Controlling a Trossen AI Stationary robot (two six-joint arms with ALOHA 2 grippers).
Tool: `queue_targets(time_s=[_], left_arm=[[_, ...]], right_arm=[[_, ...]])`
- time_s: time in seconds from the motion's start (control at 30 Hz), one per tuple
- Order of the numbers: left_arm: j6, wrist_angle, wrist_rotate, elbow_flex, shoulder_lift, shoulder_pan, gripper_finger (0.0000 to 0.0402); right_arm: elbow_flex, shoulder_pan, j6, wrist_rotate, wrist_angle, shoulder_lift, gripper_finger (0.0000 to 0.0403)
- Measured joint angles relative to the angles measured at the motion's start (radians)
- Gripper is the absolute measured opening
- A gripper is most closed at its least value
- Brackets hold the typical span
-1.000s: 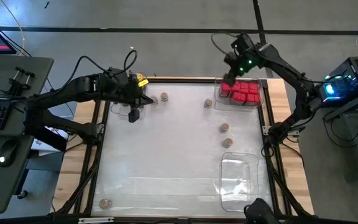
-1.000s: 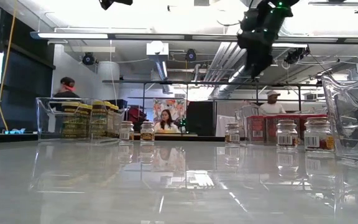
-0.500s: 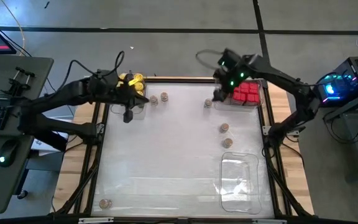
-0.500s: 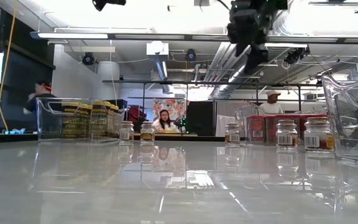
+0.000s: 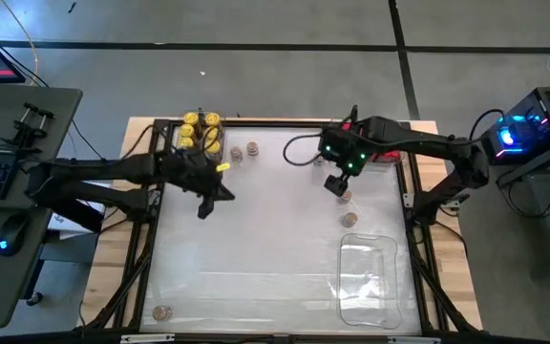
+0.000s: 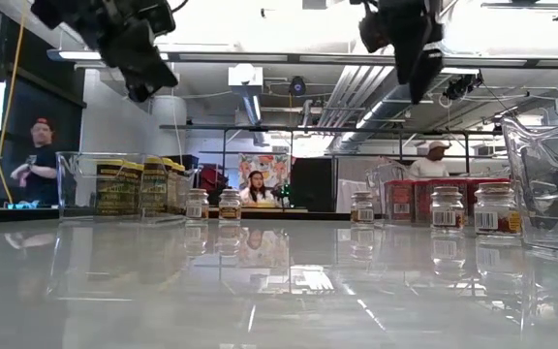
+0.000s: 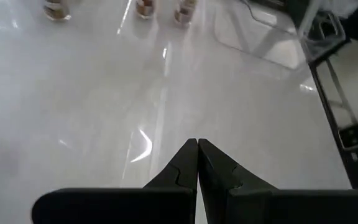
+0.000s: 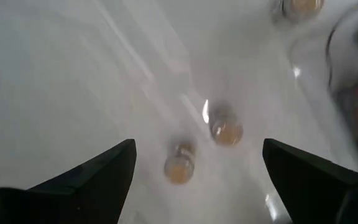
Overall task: Sort spices by type
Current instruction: Put the brown seasoning bottle into the bottom right transparent bin
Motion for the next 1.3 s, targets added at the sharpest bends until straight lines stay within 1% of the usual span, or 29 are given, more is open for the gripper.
queue_targets(time_s=[0.17,0.27,0.4,0.5,0.57,0.73,0.8,0.97,1.1,1.2,1.3], left_arm=[[0.058,0.056,-0.021,-0.056,0.0,-0.04,0.0],[0.102,0.073,-0.043,-0.064,-0.001,-0.038,0.0],[0.115,0.073,-0.045,-0.066,-0.001,-0.037,0.0],[0.122,0.074,-0.046,-0.066,0.0,-0.037,0.0],[0.138,0.087,-0.046,-0.066,0.002,-0.037,0.0],[0.141,0.119,-0.049,-0.065,0.004,-0.037,0.0],[0.131,0.131,-0.068,-0.065,0.004,-0.037,0.0],[0.082,0.199,-0.178,-0.065,0.011,-0.036,0.0],[-0.005,0.272,-0.183,-0.065,0.038,-0.036,0.0],[-0.076,0.297,-0.183,-0.065,0.067,-0.036,0.0],[-0.107,0.299,-0.183,-0.065,0.098,-0.036,0.0]], right_arm=[[-0.018,0.053,0.202,0.044,-0.088,-0.02,0.0348],[-0.132,0.079,0.365,0.028,-0.068,-0.082,0.0348],[-0.355,0.105,0.58,-0.075,0.06,-0.168,0.0348],[-0.468,0.145,0.703,-0.127,0.167,-0.209,0.0348],[-0.512,0.175,0.76,-0.12,0.221,-0.211,0.0348],[-0.592,0.232,0.926,-0.045,0.371,-0.187,0.0348],[-0.621,0.251,0.96,-0.02,0.411,-0.165,0.0348],[-0.673,0.272,1.008,0.037,0.415,-0.109,0.0348],[-0.704,0.284,1.01,0.039,0.515,-0.088,0.0348],[-0.725,0.287,1.0,0.042,0.584,-0.07,0.0348],[-0.74,0.287,0.994,0.045,0.589,-0.045,0.0347]])
